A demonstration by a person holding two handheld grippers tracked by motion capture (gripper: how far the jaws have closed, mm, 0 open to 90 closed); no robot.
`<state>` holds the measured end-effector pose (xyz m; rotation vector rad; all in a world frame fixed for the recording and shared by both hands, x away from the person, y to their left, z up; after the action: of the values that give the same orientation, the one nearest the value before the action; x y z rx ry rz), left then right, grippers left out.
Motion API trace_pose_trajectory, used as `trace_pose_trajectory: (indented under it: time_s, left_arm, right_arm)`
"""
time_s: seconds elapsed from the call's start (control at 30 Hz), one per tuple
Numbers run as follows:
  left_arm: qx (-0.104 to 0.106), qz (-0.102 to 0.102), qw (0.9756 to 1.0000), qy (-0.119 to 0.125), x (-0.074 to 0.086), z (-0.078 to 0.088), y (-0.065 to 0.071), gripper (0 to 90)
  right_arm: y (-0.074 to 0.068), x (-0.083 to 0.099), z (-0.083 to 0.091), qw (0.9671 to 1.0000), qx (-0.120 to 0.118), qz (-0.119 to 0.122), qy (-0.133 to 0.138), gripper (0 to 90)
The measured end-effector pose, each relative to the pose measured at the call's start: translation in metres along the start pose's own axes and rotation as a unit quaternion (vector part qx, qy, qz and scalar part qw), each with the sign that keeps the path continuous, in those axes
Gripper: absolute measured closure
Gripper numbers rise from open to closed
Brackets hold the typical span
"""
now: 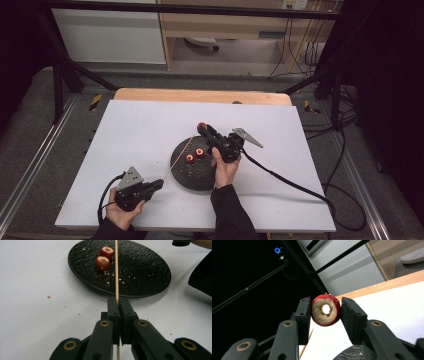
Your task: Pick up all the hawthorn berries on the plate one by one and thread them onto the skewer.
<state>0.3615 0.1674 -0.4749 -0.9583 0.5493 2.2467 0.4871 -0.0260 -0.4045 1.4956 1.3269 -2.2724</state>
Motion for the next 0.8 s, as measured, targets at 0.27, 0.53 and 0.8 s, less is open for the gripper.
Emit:
trace_pose_trajectory:
  time_s: [0.27, 0.53, 0.8]
  left_arm:
    - [0.002, -0.001, 1.0000, 0.003, -0.0011, -0.0006, 0.0022, 88.1]
    - [0.003, -0.003, 1.0000, 0.003, -0.0016, -0.0019, 0.0039, 88.1]
    - [0.003, -0.002, 1.0000, 0.005, -0.0023, -0.0023, 0.0050, 88.1]
  right_arm:
    - [-0.0016, 0.0027, -0.0028, 0.9999, -0.007, -0.003, 0.009, 61.5]
    - [-0.0023, 0.0044, -0.0035, 0.9998, -0.014, -0.008, 0.013, 61.5]
    - [-0.0041, 0.0069, -0.0033, 0.9997, -0.021, -0.010, 0.012, 61.5]
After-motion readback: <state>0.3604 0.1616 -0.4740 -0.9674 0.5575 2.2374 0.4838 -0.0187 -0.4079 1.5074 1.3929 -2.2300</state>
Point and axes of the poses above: each handheld gripper's, and its own axes: z roughly backward along the jaws, x roughly out of its underside, y roughly to its right, the point moved 8 cm from there along -z, roughly forward along the jaws, and after that the axes turned 9 degrees about -y, right-handed, at the moved point
